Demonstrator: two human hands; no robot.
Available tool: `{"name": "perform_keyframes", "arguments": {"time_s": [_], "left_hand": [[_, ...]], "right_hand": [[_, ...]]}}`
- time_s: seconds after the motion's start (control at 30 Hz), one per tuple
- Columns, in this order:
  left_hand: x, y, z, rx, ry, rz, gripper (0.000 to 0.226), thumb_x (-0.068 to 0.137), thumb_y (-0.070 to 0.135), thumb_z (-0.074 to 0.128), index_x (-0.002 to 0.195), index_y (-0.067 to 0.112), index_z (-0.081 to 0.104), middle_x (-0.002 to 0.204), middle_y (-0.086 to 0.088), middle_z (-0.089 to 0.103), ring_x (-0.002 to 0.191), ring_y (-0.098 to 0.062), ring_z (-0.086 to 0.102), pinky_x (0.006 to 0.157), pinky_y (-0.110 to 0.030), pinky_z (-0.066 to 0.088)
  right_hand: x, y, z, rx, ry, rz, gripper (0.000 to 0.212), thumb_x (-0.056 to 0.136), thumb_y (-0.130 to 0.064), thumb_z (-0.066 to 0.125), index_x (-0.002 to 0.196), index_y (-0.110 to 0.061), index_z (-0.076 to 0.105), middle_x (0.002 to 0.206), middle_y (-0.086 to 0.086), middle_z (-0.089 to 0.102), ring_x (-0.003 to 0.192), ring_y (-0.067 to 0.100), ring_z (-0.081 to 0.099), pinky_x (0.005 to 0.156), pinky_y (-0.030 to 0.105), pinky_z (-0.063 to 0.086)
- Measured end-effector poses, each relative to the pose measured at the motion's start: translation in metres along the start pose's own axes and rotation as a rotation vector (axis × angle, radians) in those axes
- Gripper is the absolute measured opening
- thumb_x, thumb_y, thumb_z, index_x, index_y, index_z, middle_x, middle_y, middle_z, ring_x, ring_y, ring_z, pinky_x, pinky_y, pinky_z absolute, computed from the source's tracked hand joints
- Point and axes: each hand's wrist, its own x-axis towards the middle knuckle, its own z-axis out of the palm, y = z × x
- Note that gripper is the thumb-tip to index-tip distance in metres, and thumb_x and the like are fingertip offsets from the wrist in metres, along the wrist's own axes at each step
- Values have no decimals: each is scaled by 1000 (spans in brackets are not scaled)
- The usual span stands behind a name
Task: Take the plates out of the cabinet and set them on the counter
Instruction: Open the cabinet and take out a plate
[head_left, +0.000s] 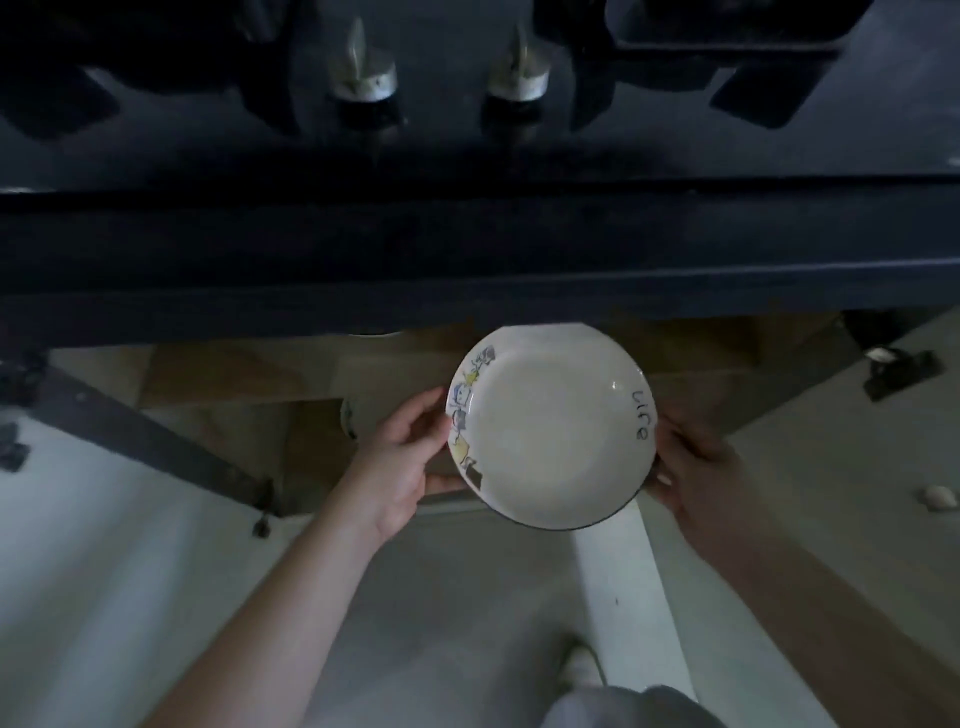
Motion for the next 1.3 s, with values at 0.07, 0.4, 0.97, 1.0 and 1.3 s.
{"name": "perform_keyframes", "arguments": {"time_s": [0.07,0.4,0.97,1.0,1.3], "left_hand": [[-19,-8,-2,-2,50,-45,37,98,5,54,103,37,71,102,8,73,89,-10,70,59,-40,60],[-159,17,-10,36,128,-185,34,102,4,47,122,25,64,110,6,72,94,-14,69,62,-40,60],[-406,180,27,47,-18,-66,24,99,14,55,112,22,72,114,-11,72,100,-20,70,69,-42,61],[-413,188,27,56,-29,-52,24,99,15,55,110,24,74,112,-10,73,98,-19,70,69,-41,60],[-464,223,86,22,10,-32,28,96,17,57,119,24,71,116,-8,72,98,-19,66,69,-41,58]], "right_hand": [[-17,2,1,-23,6,54,24,100,-15,50,115,-21,67,110,2,73,92,22,71,67,30,57],[-142,-44,19,-29,37,270,27,100,-9,47,110,-24,68,100,1,74,82,12,69,71,31,59],[-360,-234,16,21,-93,207,27,99,-14,51,114,-25,71,104,-1,76,90,13,72,65,28,58],[-367,-240,15,48,-105,204,27,99,-15,51,111,-27,72,104,0,76,89,13,72,65,28,58],[-406,-287,-21,167,-204,179,25,93,-24,56,110,-31,73,111,4,74,93,21,72,65,29,59]]}}
